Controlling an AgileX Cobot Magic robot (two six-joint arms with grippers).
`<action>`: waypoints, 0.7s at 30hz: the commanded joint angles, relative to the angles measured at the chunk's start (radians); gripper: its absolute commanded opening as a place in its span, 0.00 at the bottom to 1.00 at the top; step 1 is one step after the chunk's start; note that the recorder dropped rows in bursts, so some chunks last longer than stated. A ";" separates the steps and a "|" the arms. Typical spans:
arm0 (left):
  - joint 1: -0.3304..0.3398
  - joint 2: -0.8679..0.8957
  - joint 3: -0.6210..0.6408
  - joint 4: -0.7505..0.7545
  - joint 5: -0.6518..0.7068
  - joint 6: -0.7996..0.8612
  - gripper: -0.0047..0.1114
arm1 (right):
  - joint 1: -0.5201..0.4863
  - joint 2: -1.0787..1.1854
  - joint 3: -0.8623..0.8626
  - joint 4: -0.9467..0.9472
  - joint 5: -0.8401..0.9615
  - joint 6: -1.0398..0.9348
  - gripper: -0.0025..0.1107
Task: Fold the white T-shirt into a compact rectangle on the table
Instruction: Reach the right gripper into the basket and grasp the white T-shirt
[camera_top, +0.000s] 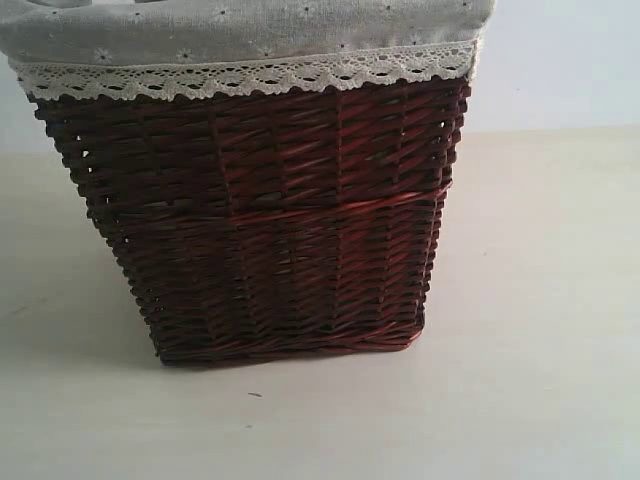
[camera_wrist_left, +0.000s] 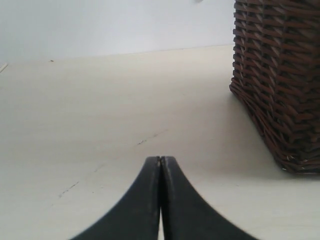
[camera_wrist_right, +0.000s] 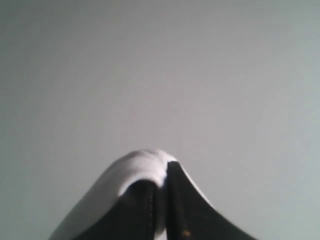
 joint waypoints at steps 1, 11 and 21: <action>-0.001 -0.006 0.000 -0.001 -0.006 -0.003 0.04 | -0.002 -0.016 -0.069 0.005 0.106 0.009 0.02; -0.001 -0.006 0.000 -0.001 -0.006 -0.003 0.04 | -0.002 -0.045 0.007 0.005 0.395 -0.433 0.02; -0.001 -0.006 0.000 -0.001 -0.006 -0.003 0.04 | -0.004 -0.027 0.157 0.383 0.937 -1.204 0.02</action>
